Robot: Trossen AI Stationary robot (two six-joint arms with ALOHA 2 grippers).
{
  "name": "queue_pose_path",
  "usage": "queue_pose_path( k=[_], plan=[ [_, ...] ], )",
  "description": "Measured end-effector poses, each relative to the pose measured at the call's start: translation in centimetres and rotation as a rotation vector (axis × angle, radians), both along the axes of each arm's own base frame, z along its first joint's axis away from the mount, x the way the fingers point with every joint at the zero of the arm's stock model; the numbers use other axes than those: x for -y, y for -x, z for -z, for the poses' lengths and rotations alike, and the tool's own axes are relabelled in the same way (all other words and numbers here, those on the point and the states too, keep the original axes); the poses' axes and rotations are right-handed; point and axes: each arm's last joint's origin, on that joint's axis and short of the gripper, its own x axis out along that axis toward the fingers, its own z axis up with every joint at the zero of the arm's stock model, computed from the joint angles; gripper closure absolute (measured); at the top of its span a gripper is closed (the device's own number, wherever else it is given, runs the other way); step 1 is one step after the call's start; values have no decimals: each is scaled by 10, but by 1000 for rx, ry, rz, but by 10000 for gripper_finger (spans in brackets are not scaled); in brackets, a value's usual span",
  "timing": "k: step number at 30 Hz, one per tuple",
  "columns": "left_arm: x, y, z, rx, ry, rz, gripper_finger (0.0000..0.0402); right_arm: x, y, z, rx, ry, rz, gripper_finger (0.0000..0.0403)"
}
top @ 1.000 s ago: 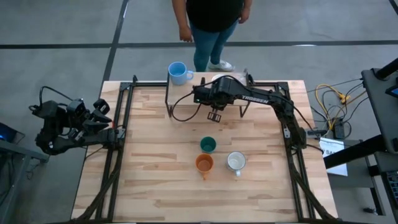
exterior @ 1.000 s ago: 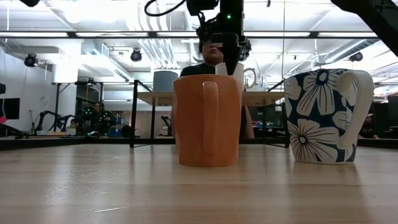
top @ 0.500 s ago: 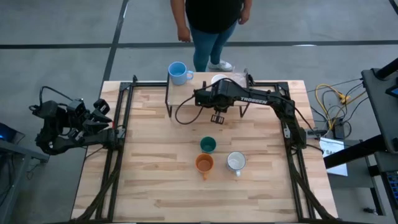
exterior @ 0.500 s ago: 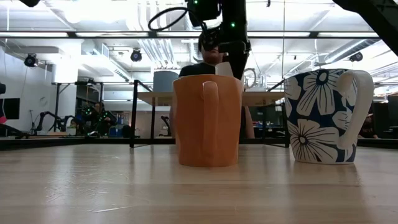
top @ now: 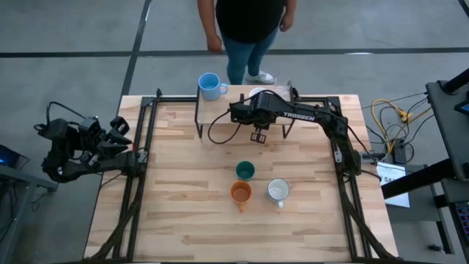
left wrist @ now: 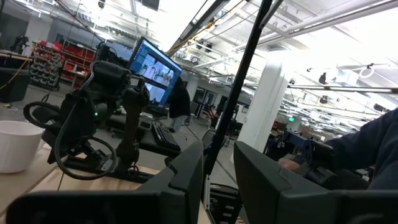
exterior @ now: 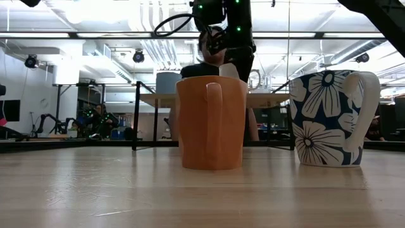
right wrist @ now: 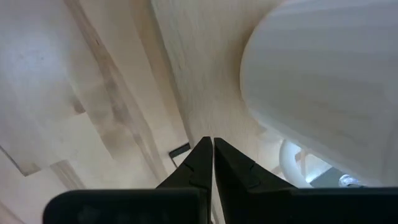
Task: Stack small to large cups/mugs on shelf
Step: Put the white mug on the shelf
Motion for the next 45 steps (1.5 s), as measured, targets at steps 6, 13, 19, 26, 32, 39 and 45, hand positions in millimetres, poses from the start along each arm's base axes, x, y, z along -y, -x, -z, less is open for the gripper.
queue_pose_path(
  k=[6, 13, 19, 26, 32, 39, 45],
  plan=[
    [0, 0, 0, 0, 0, 0, 324, 1, 0, 0, -8, -2, -17, 395],
    [0, 0, 0, 0, 0, 0, 324, 2, 1, 0, -15, -4, -29, 395],
    [0, 0, 0, -1, 0, 0, 324, 5, 1, 0, -23, -6, -44, 395],
    [0, 0, 0, -1, 0, -1, 324, 8, 1, 0, -25, 0, -52, 395],
    [0, 0, 0, -1, 0, -1, 324, 9, 0, 0, -23, 2, -79, 395],
    [0, 0, 0, -1, 0, -1, 324, 9, -2, 0, -15, 5, -105, 395],
    [0, 0, 0, -1, -1, -1, 324, 11, -3, 0, -1, 12, -111, 395]
  ],
)
